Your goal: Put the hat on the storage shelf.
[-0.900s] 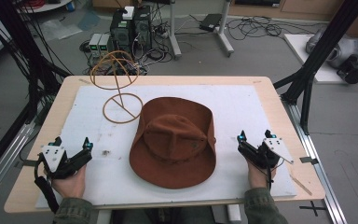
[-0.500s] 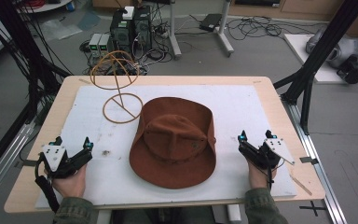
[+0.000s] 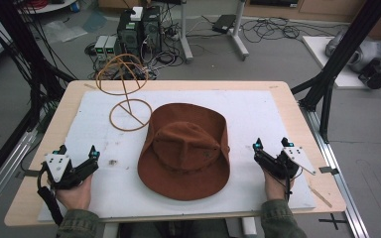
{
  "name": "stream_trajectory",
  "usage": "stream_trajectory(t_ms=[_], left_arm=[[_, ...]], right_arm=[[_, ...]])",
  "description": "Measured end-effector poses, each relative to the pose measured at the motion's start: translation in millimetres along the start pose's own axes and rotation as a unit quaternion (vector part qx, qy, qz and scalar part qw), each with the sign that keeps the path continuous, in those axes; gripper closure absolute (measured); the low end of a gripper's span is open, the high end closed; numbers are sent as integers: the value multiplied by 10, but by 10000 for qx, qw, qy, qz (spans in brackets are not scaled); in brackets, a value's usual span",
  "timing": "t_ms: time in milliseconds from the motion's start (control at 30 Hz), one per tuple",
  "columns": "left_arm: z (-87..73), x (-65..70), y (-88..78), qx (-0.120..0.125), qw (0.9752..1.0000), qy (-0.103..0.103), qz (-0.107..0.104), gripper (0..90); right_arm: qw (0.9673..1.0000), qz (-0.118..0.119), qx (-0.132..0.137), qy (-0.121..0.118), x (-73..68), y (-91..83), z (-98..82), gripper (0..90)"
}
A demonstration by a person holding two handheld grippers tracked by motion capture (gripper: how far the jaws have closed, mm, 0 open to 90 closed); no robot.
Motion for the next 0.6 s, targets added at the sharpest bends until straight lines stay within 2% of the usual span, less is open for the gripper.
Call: stream_trajectory(t_ms=[200, 433, 600], left_arm=[[-3, 3, 6, -26, 10000, 34, 9, 118], [-8, 4, 0, -54, 10000, 18, -21, 118], [-12, 5, 8, -51, 10000, -39, -39, 119]], right_arm=[[9998, 156, 11, 91, -3, 22, 49, 97], [9962, 859, -149, 44, -156, 94, 127, 97], [9945, 1037, -170, 45, -189, 130, 142, 97]])
Point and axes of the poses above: each handheld gripper's, and its own axes: y roughly forward along the jaws, z roughly out of its top, x roughly to its right, the point moved 7 cm from there along y, roughly forward along the jaws, and after that the axes turned 7 degrees about y, right-handed, at the moved point
